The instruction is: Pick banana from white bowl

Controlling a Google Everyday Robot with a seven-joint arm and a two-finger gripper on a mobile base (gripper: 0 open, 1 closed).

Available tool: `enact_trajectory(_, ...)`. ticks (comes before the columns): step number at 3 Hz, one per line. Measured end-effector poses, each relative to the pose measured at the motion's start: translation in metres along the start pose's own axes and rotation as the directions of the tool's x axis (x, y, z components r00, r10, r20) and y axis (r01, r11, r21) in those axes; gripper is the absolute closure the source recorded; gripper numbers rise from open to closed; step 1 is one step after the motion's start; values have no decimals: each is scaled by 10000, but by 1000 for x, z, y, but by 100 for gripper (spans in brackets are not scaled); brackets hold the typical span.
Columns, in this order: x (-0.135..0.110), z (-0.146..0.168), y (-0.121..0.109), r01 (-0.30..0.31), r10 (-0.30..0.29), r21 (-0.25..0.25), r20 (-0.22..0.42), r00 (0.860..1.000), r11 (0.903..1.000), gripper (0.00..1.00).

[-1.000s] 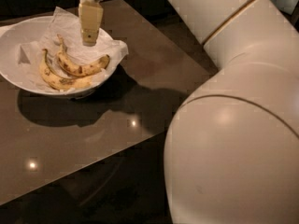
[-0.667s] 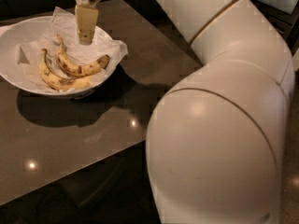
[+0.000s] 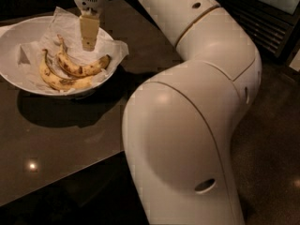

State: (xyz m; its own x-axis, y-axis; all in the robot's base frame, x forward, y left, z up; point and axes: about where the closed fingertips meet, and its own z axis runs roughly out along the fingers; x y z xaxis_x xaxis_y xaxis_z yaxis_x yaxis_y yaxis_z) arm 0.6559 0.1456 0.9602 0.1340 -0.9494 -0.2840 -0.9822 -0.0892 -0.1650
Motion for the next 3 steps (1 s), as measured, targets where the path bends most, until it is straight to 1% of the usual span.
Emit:
enact_trajectory(1,1,24,-8,-135,133,-304,-91,9999,9994,43)
enact_trajectory(2,-7,45,-12,21,-37,-556,-287,9996,9985,43)
enact_trajectory(3,-19,56,-13,358,-390,-631,-501,9980,9974,43)
